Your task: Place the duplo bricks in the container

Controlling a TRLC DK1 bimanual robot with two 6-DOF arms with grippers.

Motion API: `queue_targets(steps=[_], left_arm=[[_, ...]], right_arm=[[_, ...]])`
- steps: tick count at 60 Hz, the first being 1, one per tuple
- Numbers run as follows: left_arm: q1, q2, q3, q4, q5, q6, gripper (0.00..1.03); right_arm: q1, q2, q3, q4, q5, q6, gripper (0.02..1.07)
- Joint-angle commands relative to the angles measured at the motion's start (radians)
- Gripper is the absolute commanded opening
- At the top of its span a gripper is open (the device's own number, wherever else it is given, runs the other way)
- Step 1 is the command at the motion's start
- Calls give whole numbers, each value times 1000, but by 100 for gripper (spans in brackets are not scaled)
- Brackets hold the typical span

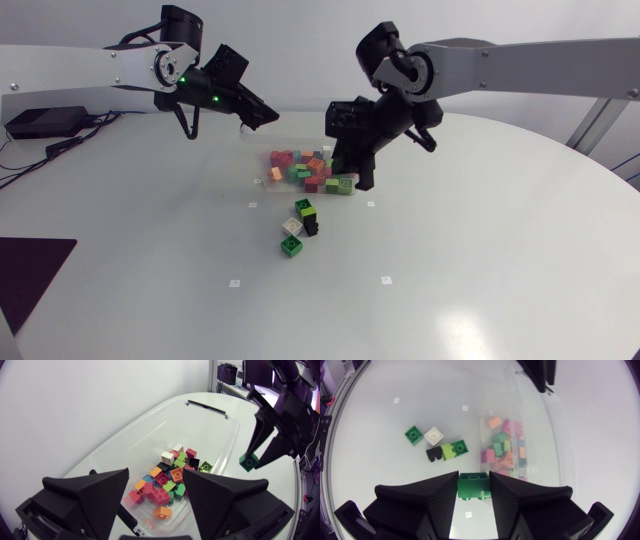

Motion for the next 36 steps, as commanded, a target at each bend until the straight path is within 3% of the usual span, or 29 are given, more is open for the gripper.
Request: queue_targets(steps=[1,22,36], left_arm=[[-4,-86,-23,-15,0,24,97],[-16,-288,-176,-227,-3,130,97],[-24,-346,-296,-223,-3,165,97]], right_arm=[[-25,-22,42,45,-15,67,30],[-63,33,148,148,-38,220,30],[-69,42,165,180,-51,274,30]])
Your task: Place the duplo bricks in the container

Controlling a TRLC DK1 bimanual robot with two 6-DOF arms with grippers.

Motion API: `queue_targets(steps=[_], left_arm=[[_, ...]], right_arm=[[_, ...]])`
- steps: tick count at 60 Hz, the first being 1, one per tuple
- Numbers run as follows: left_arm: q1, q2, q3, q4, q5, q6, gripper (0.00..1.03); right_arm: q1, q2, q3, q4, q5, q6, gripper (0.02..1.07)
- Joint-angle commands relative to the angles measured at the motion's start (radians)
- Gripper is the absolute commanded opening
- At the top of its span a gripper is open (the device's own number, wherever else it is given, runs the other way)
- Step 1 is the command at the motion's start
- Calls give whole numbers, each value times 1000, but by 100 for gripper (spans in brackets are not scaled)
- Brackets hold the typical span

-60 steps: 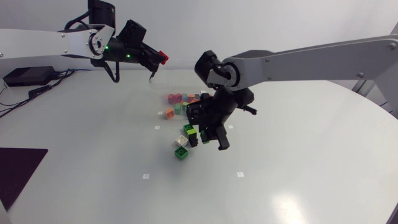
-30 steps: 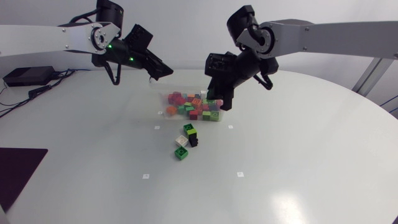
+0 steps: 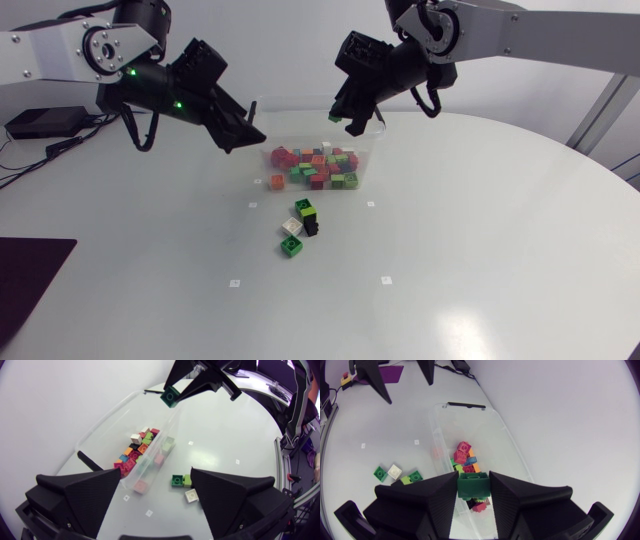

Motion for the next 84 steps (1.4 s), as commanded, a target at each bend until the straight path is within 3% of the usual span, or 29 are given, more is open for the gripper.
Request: queue_targets(steps=[1,20,23,26,30,33,37,58,84], left_arm=[[-4,-22,-43,-4,-3,30,97],[-79,-19,-245,-1,-38,96,97],[-96,-2,-268,2,-53,99,97],[-102,12,-285,2,-56,101,97],[-119,27,-302,3,-69,101,97],[-128,40,-310,3,-76,98,97],[-145,60,-319,3,-84,92,97],[-229,188,-319,38,-151,-13,97],[-306,261,-267,80,-250,-183,92]], right_arm=[[-5,34,20,23,-8,42,30],[-8,102,52,126,7,145,33],[-5,117,63,134,18,157,43],[-2,136,74,148,41,166,64],[3,151,85,154,59,180,84],[5,152,86,160,72,191,93],[5,146,81,171,76,207,97],[-3,-50,-121,275,82,261,98],[0,-265,-446,321,91,293,98]])
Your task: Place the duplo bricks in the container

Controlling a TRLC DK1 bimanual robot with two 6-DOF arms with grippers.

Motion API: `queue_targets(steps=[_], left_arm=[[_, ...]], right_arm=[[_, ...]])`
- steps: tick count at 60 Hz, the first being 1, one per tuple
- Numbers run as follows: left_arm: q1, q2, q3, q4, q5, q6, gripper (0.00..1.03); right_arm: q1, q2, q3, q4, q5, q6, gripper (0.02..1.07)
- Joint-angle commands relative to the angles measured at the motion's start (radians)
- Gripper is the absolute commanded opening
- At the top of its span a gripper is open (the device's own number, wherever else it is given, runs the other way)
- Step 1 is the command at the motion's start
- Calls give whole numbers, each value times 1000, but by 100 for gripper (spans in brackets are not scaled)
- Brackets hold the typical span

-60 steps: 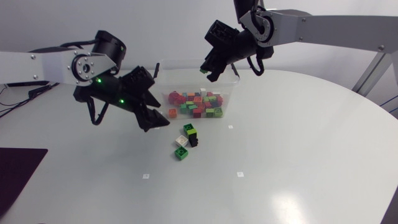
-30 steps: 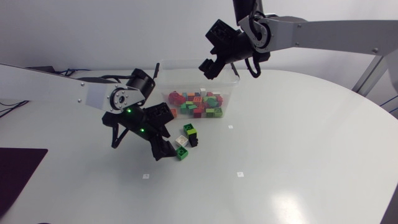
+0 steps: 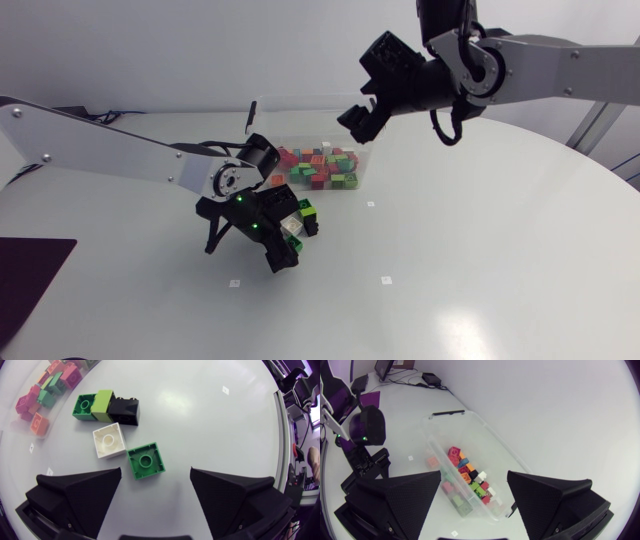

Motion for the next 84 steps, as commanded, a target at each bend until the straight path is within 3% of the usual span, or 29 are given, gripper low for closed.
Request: queue_targets(steps=[1,11,18,24,25,27,54,84], left_arm=[[-7,33,28,17,-10,-48,91],[-18,57,35,39,-14,-57,79],[-25,70,31,50,-23,-57,63],[-27,71,24,59,-26,-57,45],[-27,73,21,60,-26,-57,36],[-25,73,18,60,-26,-57,30],[5,-53,-88,57,-26,15,28],[165,-308,-163,79,20,81,28]], right_arm=[[3,-36,-84,21,6,19,98],[23,-100,-230,52,-23,-20,98],[48,-109,-297,53,-55,-76,98],[78,-97,-331,40,-80,-134,98],[84,-91,-335,38,-81,-143,98],[92,-82,-340,35,-81,-158,98],[140,167,-210,-112,-124,-359,98],[149,362,-24,-261,-136,-421,97]])
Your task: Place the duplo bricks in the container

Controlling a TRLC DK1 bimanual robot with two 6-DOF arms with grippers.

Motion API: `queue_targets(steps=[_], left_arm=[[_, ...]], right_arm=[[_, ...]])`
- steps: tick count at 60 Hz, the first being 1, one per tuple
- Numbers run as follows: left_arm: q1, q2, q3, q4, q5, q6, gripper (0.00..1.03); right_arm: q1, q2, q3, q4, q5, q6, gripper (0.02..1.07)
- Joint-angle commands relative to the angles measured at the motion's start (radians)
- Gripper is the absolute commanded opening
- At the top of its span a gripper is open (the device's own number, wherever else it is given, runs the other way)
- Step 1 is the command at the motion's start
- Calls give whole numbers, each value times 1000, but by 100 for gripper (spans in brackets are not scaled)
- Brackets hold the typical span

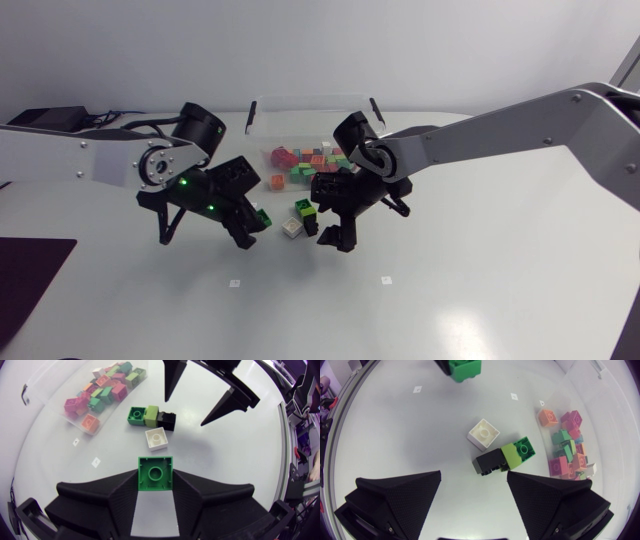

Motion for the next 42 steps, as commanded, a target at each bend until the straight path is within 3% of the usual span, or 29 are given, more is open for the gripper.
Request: queue_targets(steps=[1,17,42], left_arm=[[33,-53,-26,11,22,22,28],[90,-137,-11,61,28,15,28],[111,-183,-11,77,38,18,28]], right_arm=[[10,41,35,-30,-4,-34,97],[11,117,116,-102,-4,-57,97],[34,200,276,-250,-4,-90,96]])
